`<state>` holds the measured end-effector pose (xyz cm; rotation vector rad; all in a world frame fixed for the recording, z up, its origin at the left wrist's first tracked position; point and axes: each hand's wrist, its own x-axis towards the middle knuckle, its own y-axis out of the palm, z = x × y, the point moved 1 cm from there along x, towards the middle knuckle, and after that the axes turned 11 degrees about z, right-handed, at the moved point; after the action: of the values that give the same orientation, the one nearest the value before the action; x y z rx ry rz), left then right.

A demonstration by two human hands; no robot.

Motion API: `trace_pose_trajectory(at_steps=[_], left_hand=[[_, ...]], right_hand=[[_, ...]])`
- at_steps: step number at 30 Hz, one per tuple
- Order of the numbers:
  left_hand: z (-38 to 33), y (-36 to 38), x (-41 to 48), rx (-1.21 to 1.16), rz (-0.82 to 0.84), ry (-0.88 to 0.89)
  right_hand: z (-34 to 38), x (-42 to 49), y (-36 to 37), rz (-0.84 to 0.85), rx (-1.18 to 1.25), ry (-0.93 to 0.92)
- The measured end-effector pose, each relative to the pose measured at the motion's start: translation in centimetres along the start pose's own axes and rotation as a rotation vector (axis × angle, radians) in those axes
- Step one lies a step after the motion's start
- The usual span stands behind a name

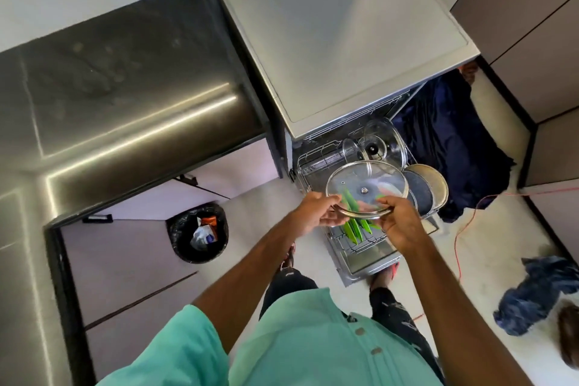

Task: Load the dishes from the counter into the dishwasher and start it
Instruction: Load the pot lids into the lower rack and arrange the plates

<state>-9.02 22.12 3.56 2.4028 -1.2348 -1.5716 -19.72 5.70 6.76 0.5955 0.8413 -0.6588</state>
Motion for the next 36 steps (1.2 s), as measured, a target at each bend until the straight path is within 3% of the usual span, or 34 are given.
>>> trace_pose_trajectory(at_steps=[5,11,17,23,36], left_hand=[[0.5,1.7,6.3,-0.107,-0.215,0.046],[1.7,-0.5,16.4,0.046,-0.397,0.022],[2.6,-4.4,27.2,0.117,-0.419,0.069],[3.0,-9.3,34.5,0.175,-0.460,0.077],[2.8,-14.7,41.5,0.392,-0.412,-0.070]], right_hand=[[-0.3,7.0,-2.9,0.116,0.086,0.097],[-3.0,18.9,-8.6,0.190,0.130,0.239],[-6.3,29.6,-8.9,0.238,0.366,0.358],[-8.8,39.0,-6.2,0.219,0.525,0.325],[-11.3,45.9,-4.5,0.151,0.670,0.357]])
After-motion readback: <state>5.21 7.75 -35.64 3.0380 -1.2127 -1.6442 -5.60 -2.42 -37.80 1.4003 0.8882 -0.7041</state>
